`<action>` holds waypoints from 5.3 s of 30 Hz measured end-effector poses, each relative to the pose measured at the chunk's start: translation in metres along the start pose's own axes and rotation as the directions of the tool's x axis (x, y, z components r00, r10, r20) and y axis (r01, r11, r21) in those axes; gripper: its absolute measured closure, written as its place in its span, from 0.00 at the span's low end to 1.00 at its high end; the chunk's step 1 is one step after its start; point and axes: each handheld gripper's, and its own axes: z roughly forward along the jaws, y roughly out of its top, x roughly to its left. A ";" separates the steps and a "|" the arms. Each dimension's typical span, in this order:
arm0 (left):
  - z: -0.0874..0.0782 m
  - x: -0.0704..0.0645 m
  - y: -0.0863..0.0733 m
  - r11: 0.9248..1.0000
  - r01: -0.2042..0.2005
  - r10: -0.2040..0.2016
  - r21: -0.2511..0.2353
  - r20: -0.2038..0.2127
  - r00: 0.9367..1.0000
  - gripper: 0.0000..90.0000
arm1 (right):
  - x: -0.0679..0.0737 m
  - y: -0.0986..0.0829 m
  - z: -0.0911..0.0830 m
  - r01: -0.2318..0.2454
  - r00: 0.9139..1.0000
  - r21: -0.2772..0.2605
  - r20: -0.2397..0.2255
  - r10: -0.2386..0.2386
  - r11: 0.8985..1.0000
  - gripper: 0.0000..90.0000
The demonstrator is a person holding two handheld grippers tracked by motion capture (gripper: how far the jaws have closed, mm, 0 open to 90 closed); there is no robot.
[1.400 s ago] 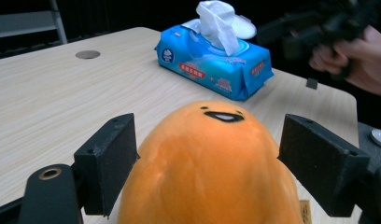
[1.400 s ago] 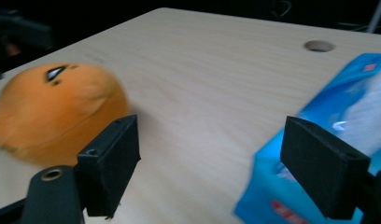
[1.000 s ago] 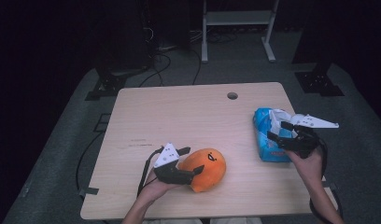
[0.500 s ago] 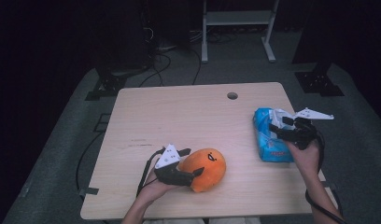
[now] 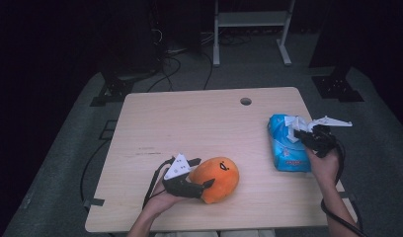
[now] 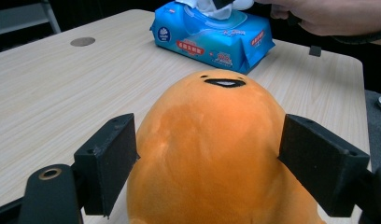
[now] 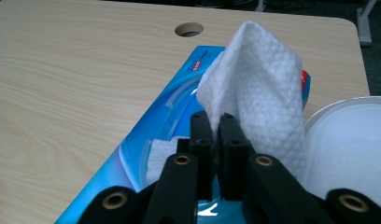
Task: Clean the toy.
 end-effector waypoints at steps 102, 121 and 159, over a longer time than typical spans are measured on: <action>0.005 0.010 -0.024 0.998 -0.028 0.028 0.055 -0.011 1.000 0.38 | 0.225 -0.043 -0.018 0.446 0.732 -0.110 -0.527 -0.433 0.888 0.93; 0.004 0.015 -0.030 0.999 0.012 -0.011 0.041 -0.016 1.000 0.40 | 0.214 -0.039 -0.014 0.404 0.772 -0.108 -0.493 -0.402 0.908 0.93; 0.002 0.025 -0.031 0.992 0.122 -0.121 0.030 -0.027 0.992 0.53 | 0.226 -0.037 -0.013 0.401 0.765 -0.127 -0.498 -0.408 0.907 0.93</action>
